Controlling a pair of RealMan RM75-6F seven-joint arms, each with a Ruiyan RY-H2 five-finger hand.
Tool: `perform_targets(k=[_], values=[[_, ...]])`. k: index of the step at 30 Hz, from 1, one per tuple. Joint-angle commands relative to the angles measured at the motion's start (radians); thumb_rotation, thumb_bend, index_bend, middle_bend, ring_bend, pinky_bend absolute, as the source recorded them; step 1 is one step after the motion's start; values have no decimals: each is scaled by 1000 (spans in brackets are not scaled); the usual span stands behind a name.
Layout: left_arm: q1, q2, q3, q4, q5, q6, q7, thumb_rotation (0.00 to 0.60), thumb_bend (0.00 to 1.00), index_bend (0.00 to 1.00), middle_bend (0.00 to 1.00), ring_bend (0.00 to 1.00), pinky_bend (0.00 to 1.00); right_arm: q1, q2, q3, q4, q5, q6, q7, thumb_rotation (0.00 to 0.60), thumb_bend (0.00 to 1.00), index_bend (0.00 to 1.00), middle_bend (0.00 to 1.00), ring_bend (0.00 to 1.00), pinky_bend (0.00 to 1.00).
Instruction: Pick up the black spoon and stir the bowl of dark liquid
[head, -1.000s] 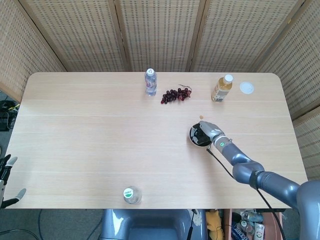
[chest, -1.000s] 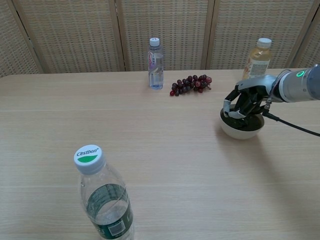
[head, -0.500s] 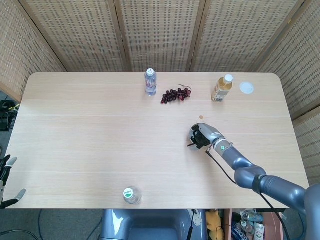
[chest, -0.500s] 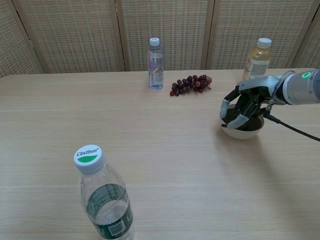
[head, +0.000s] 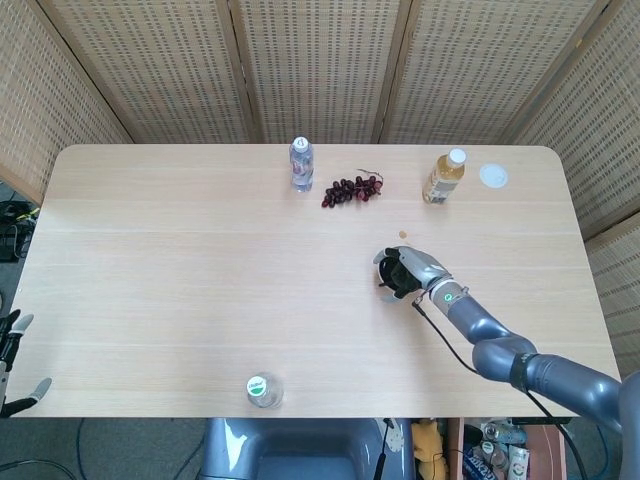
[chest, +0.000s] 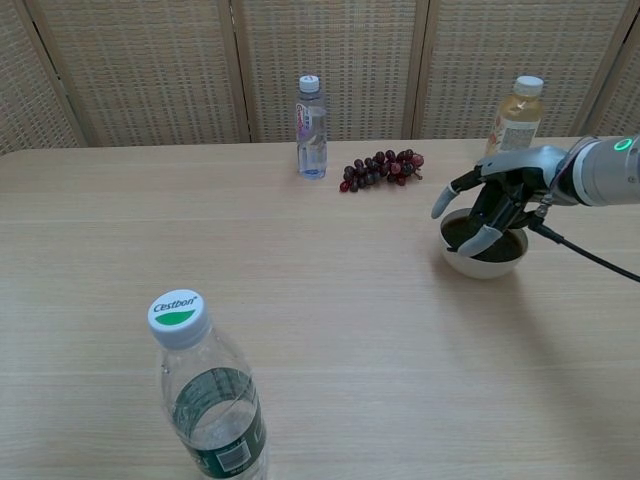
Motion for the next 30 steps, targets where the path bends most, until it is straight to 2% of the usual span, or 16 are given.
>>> perform_targets(k=[1, 3, 4, 6, 8, 11, 17, 22, 25, 27, 30], values=[[2, 0, -1, 0, -1, 3, -1, 600, 255, 0, 0, 0, 0, -14, 20, 13, -40, 0, 22, 11, 600, 0, 300, 885, 942, 1000], [3, 1, -3, 2, -6, 4, 0, 600, 255, 0, 0, 0, 0, -43, 49, 22, -98, -30, 80, 11, 600, 0, 306, 818, 906, 997], [3, 3, -6, 2, -9, 5, 2, 600, 255, 0, 0, 0, 0, -87, 78, 18, -165, -75, 177, -5, 600, 0, 312, 790, 882, 987], [1, 3, -6, 0, -8, 4, 4, 600, 255, 0, 0, 0, 0, -127, 99, 7, -226, -109, 242, -11, 600, 0, 337, 715, 804, 949], [0, 4, -7, 0, -7, 3, 7, 600, 255, 0, 0, 0, 0, -163, 113, -3, -271, -145, 311, -22, 600, 4, 370, 637, 702, 881], [-2, 7, -8, -4, -6, 3, 11, 600, 255, 0, 0, 0, 0, -218, 125, -27, -318, -213, 441, -76, 600, 48, 394, 573, 600, 790], [-5, 10, -17, -7, -7, 11, 23, 600, 256, 0, 0, 0, 0, -341, 101, -70, -354, -309, 760, -284, 600, 97, 401, 491, 485, 665], [-8, 5, -21, 2, 0, 20, 22, 600, 256, 0, 0, 0, 0, -422, 70, -105, -340, -375, 943, -429, 600, 140, 401, 421, 402, 572], [-9, 3, -21, 2, 12, 28, 27, 600, 255, 0, 0, 0, 0, -460, 59, -115, -338, -403, 1014, -472, 600, 153, 401, 375, 348, 484], [-12, 3, -18, 1, 32, 39, 33, 600, 255, 0, 0, 0, 0, -489, 56, -122, -341, -417, 1060, -508, 600, 165, 401, 331, 285, 371], [-14, 5, -15, -7, 54, 52, 39, 600, 256, 0, 0, 0, 0, -528, 61, -139, -351, -434, 1103, -550, 600, 181, 388, 270, 202, 276]])
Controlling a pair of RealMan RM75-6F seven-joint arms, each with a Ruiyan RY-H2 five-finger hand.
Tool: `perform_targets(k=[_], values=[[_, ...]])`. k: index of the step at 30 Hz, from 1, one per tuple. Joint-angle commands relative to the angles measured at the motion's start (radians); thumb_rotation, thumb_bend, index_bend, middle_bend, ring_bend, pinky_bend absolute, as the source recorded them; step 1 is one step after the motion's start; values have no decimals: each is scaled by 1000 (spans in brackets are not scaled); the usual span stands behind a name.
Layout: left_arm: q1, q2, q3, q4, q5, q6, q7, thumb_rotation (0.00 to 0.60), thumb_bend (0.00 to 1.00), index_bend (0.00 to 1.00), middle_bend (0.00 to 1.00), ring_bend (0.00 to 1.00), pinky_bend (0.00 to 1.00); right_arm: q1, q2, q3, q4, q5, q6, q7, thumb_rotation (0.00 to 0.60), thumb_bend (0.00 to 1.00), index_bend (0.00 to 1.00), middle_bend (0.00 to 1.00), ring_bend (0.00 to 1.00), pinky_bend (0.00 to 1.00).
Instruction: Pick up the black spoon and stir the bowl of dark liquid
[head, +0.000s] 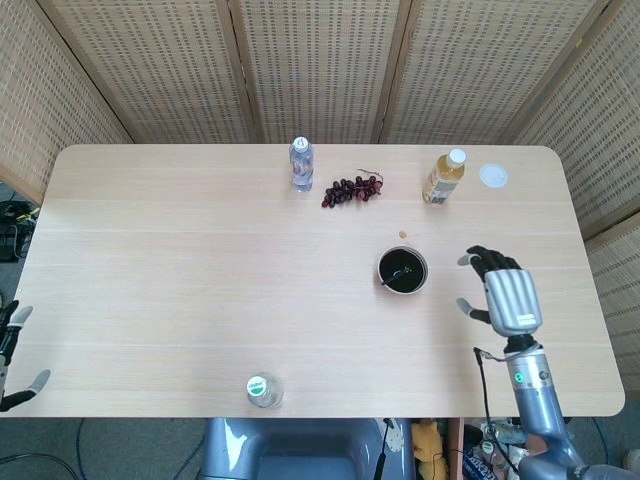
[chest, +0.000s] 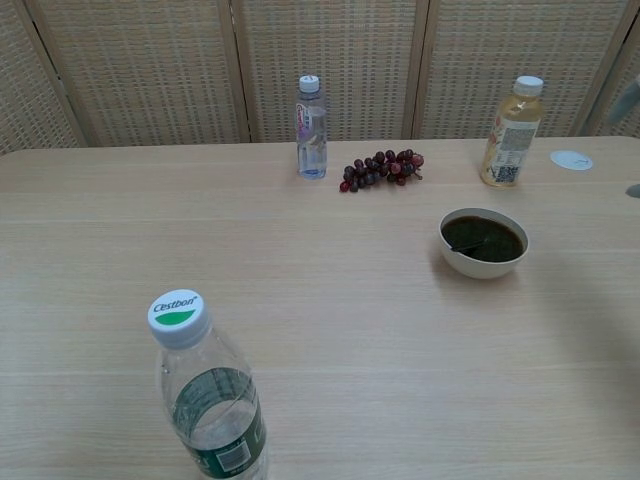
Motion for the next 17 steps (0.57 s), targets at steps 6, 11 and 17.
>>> perform_targets(k=[6, 11, 17], values=[[-5, 3, 6, -22, 39, 28, 29, 600, 255, 0, 0, 0, 0, -104, 25, -70, -35, -58, 71, -102, 600, 183, 306, 177, 83, 60], [-10, 5, 14, -39, 60, 27, 52, 600, 256, 0, 0, 0, 0, -136, 40, -98, -40, -77, 62, -110, 600, 184, 286, 154, 53, 39], [-12, 11, 17, -59, 69, 29, 72, 600, 255, 0, 0, 0, 0, -164, 39, -117, -43, -129, 79, -127, 600, 183, 278, 142, 35, 37]])
